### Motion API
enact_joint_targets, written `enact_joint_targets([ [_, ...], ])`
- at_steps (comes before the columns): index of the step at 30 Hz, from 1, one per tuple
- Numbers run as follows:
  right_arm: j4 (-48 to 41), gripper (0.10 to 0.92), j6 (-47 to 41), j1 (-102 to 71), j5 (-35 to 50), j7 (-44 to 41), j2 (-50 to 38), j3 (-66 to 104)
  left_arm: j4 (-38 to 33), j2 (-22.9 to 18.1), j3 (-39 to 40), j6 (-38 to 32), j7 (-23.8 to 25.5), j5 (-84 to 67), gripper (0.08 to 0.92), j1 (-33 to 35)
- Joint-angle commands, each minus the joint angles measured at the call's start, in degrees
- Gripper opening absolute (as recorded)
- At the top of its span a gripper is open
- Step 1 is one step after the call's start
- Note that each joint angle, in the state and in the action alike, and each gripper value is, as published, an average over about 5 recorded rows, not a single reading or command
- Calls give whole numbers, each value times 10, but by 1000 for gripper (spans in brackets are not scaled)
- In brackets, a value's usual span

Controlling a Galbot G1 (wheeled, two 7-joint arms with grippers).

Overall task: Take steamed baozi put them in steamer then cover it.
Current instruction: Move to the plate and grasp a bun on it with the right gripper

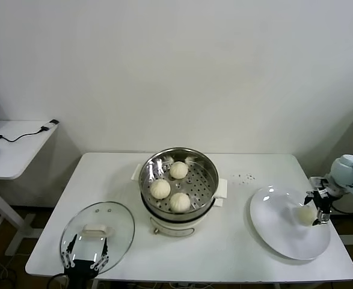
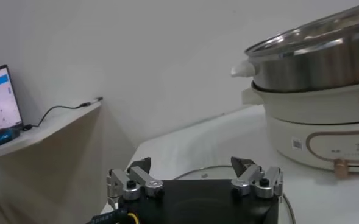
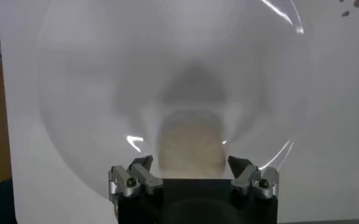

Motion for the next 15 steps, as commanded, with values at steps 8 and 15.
enact_joint_targets([
  [8,-26,764,11,-31,-28,-2,15,49,-1,-2,2,0,0,6,823,2],
  [15,-11,710,-10,14,43,-1,7,1,0,-2,3,-1,0,6,823,1],
])
